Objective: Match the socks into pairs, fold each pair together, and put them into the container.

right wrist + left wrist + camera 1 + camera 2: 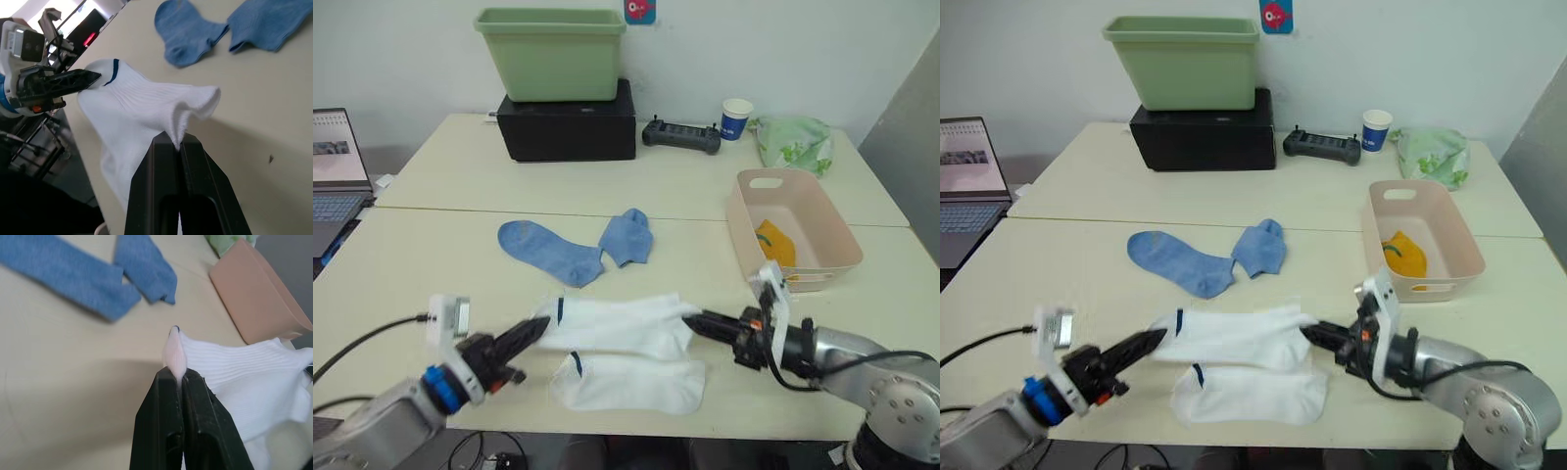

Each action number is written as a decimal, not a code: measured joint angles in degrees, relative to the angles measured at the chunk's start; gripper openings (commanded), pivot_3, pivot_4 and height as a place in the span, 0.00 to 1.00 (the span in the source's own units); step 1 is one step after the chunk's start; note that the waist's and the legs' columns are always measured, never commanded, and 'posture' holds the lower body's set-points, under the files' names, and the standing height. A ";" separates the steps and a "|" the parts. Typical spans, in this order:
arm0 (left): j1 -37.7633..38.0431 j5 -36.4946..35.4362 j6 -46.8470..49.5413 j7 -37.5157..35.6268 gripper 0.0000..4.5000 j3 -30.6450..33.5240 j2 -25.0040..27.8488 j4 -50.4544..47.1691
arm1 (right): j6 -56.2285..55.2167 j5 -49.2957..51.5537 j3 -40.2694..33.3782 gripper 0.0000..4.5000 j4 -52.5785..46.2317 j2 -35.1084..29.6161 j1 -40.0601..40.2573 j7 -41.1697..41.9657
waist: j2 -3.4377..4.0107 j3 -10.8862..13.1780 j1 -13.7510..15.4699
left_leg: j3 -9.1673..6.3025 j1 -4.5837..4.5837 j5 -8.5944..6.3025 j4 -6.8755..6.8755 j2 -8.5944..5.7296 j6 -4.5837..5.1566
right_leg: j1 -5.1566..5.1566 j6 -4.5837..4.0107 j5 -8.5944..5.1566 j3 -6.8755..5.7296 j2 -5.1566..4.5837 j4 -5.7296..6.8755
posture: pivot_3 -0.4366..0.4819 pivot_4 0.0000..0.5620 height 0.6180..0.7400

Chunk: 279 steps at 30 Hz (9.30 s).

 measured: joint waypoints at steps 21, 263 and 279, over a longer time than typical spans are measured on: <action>7.98 25.46 -15.38 -6.33 0.10 -19.25 -5.68 2.74 | -32.30 -16.82 24.54 0.05 3.37 -23.66 17.23 1.47 | -0.13 -0.21 0.05 | 0.25 -0.02 -0.08 -0.18 -0.04 -0.10 | -0.06 0.06 0.09 0.10 0.00 -0.84 | 0.48 0.27 0.92; -25.31 49.91 -20.85 -34.81 0.00 -30.52 6.84 22.44 | -25.47 -11.52 37.08 0.71 25.20 -0.71 -18.18 -3.38 | 0.34 -0.84 -0.40 | 0.06 -0.03 -0.03 0.06 0.10 -0.02 | -0.03 0.38 0.28 0.04 0.30 0.05 | 0.48 0.27 0.92; -38.60 44.41 -16.36 -34.97 0.00 -33.94 8.66 16.48 | -44.53 -27.23 48.24 0.01 31.45 -7.30 -14.98 2.81 | 0.07 -0.63 -0.23 | 0.21 -0.01 -0.03 0.07 0.05 -0.03 | -0.02 0.36 0.27 0.12 0.26 0.00 | 0.48 0.27 0.92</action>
